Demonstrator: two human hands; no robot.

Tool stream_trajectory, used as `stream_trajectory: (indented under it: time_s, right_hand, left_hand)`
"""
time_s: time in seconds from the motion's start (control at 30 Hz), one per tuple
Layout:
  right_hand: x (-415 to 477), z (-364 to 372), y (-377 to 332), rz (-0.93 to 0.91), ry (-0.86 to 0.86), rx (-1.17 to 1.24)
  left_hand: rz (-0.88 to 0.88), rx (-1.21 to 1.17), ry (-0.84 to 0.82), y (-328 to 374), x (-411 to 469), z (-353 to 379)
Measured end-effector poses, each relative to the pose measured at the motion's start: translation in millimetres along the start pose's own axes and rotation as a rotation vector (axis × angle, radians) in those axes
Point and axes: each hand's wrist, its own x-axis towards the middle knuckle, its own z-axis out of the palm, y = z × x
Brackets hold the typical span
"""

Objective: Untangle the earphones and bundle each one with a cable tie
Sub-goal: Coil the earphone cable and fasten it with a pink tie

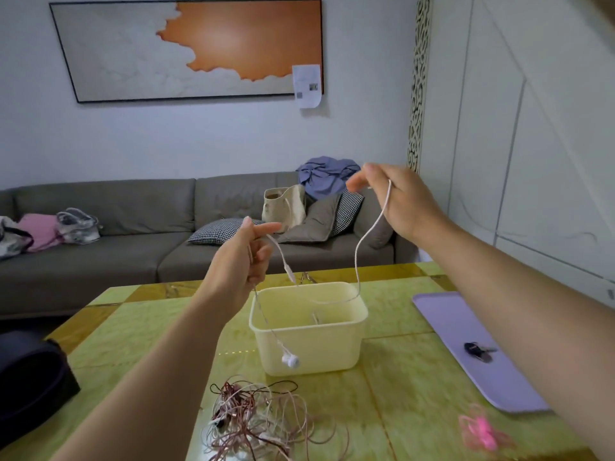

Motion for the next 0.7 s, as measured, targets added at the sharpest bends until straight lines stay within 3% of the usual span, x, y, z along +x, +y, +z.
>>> stream_trajectory:
  time_s: [0.17,0.3,0.4,0.47,0.53,0.6,0.63,0.7]
  right_hand:
    - [-17,-1,28,0.321,-0.264,-0.156]
    - [-27,-7,40,0.615,-0.439,0.005]
    - [-39,-14,56,0.725,-0.508,-0.005]
    - [-51,-16,62,0.787,-0.688,-0.105]
    - [-60,-15,60,0.771,-0.91,-0.3]
    - [-61,-11,52,0.621,-0.951,-0.483]
    - [-60,-7,45,0.537,-0.895,-0.426]
    - [-58,1,31,0.534,-0.791,0.03]
  left_hand:
    - [-0.01,0.156,-0.183,15,-6,21]
    - [0.014,0.253,-0.264,20,-11,34]
    - [-0.001,0.289,-0.294,21,-14,40]
    - [-0.016,0.309,-0.301,20,-15,42]
    - [-0.03,0.326,-0.318,18,-15,42]
    - [-0.046,0.343,-0.341,16,-16,42]
    - [-0.055,0.353,-0.35,16,-16,43]
    - [-0.061,0.364,-0.371,14,-16,44]
